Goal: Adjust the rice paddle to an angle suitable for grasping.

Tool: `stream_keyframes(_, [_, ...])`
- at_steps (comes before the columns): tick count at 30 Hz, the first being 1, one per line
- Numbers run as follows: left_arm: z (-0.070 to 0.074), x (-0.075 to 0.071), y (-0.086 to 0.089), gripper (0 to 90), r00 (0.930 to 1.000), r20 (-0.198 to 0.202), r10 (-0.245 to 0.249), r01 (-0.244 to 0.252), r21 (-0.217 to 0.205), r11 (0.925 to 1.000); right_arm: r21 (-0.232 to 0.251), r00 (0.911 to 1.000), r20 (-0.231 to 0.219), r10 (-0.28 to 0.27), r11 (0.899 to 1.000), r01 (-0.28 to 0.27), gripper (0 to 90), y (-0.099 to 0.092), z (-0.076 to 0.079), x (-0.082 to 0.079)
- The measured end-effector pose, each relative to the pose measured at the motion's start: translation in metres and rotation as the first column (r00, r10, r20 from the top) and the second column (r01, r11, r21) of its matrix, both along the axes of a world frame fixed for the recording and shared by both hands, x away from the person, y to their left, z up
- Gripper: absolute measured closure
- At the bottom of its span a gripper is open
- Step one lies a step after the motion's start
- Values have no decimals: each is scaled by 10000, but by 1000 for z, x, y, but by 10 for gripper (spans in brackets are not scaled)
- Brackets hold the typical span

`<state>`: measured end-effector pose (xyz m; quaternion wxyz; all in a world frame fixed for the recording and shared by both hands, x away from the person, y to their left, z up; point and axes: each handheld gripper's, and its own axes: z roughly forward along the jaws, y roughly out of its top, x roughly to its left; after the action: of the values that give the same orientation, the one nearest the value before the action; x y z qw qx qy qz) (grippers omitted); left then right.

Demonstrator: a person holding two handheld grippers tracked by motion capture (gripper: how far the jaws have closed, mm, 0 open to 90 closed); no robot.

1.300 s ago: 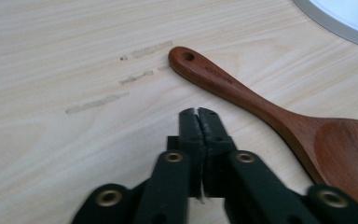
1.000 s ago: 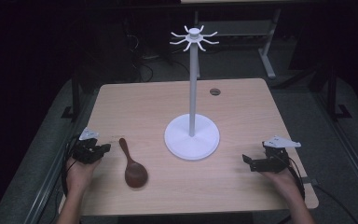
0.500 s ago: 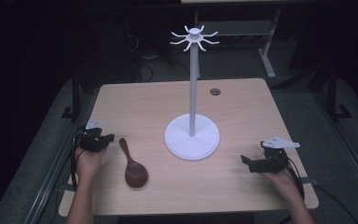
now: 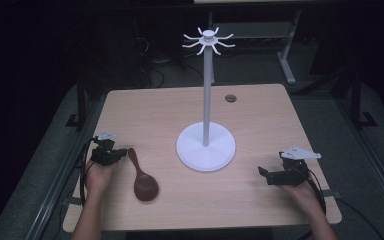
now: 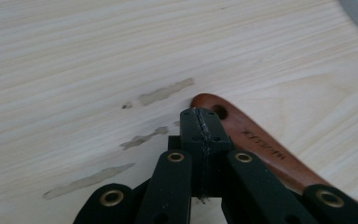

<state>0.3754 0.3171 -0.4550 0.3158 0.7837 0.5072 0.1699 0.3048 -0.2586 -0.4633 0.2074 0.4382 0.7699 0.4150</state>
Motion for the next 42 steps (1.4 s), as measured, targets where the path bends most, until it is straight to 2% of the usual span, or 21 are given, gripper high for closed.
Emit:
stream_keyframes(11, [-1, 0, -12, 898, 9990, 38, -441, 441, 50, 9990, -15, 10000, 65, -45, 10000, 45, 7, -1, 0, 1])
stream_keyframes(15, [0, 0, -24, 898, 9965, 121, -832, 830, 114, 9965, 3, 10000, 48, -63, 10000, 62, 7, -1, 0, 1])
stream_keyframes(19, [0, -1, -31, 898, 9952, 84, -980, 979, 44, 9952, -1, 10000, 55, -68, 10000, 68, 7, -2, 0, 1])
stream_keyframes(20, [0, -2, -35, 898, 9940, 51, -1094, 1094, -86, 9940, 6, 10000, 40, -76, 10000, 76, 7, -2, 0, 0])
stream_keyframes(23, [0, -2, -41, 898, 9914, 87, -1306, 1305, 54, 9914, 4, 10000, 55, -71, 10000, 71, 7, -1, 0, 0])
stream_keyframes(32, [0, -4, -56, 898, 9851, 38, -1720, 1720, -17, 9851, -6, 10000, 65, -63, 10000, 63, 7, -1, 0, 0])
stream_keyframes(37, [-1, -5, -63, 898, 9819, -36, -1891, 1890, -251, 9817, -6, 10000, 67, -62, 10000, 62, 7, -1, 0, 0])
stream_keyframes(42, [0, -7, -72, 898, 9749, 26, -2228, 2228, -267, 9745, -4, 9999, 81, -70, 10000, 70, 7, -1, 0, 0])
